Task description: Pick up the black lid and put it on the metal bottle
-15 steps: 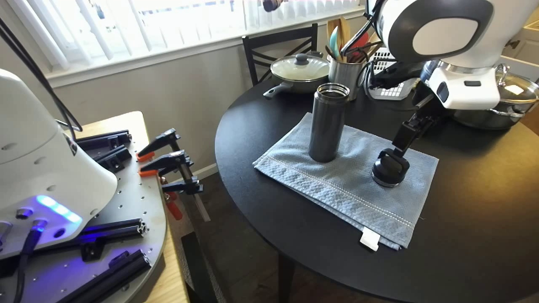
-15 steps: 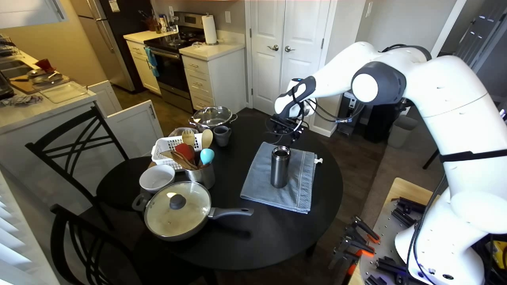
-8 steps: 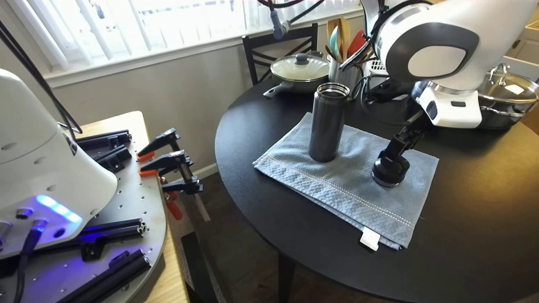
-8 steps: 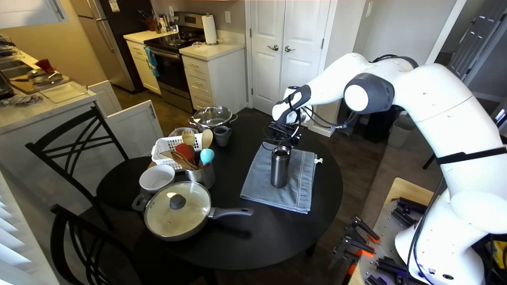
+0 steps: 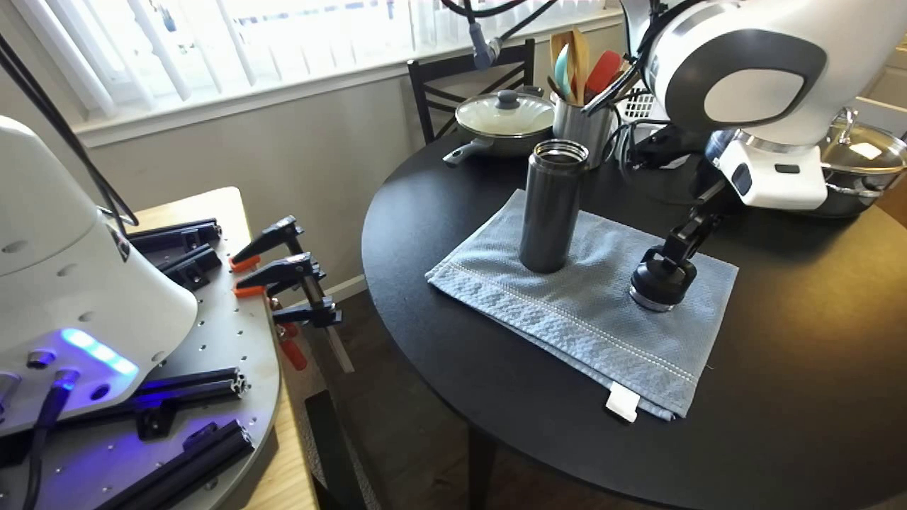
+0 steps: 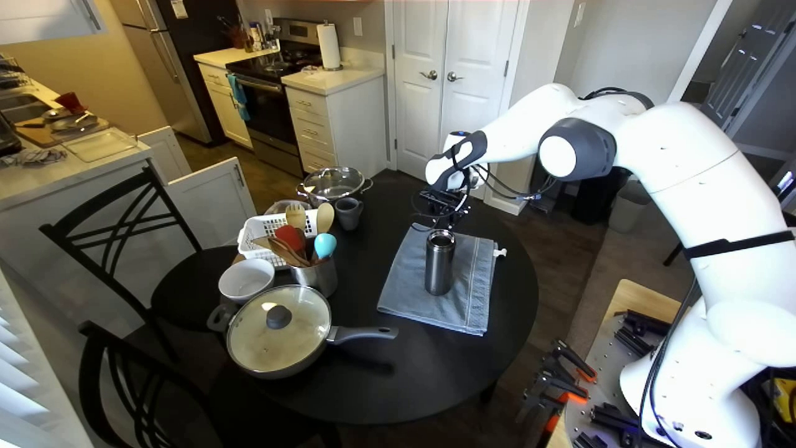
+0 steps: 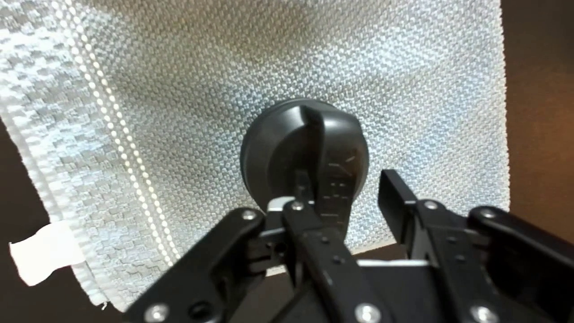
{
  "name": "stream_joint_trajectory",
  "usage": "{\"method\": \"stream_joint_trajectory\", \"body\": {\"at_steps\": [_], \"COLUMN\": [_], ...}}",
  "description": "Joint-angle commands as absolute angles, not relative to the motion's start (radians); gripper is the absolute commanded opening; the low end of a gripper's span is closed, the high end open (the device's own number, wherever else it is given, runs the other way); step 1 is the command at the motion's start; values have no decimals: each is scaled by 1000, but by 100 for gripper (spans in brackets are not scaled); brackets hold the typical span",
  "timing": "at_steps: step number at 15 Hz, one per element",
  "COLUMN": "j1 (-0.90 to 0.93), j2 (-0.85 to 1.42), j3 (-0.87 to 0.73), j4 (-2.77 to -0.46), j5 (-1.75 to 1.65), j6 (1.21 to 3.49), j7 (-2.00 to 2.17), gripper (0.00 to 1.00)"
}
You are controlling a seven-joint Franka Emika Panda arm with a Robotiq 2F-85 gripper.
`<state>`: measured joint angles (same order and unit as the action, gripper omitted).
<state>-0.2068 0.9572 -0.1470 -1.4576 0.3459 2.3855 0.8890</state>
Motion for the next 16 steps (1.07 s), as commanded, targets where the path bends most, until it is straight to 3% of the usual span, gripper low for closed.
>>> {"method": "stream_joint_trajectory", "body": {"at_steps": [1,3,5,16], "j1": [-221,-222,-226,-263], "j2": [965,965,962,747], "j3": [-140,-141,-139,-100], "j4": [-1428,-1427,-1424,-1435], "j5": [367,368,371,387], "j6": [2335,2322,2316,2267], "j7": [905,907,906,802], "gripper": [15,1,6,6]}}
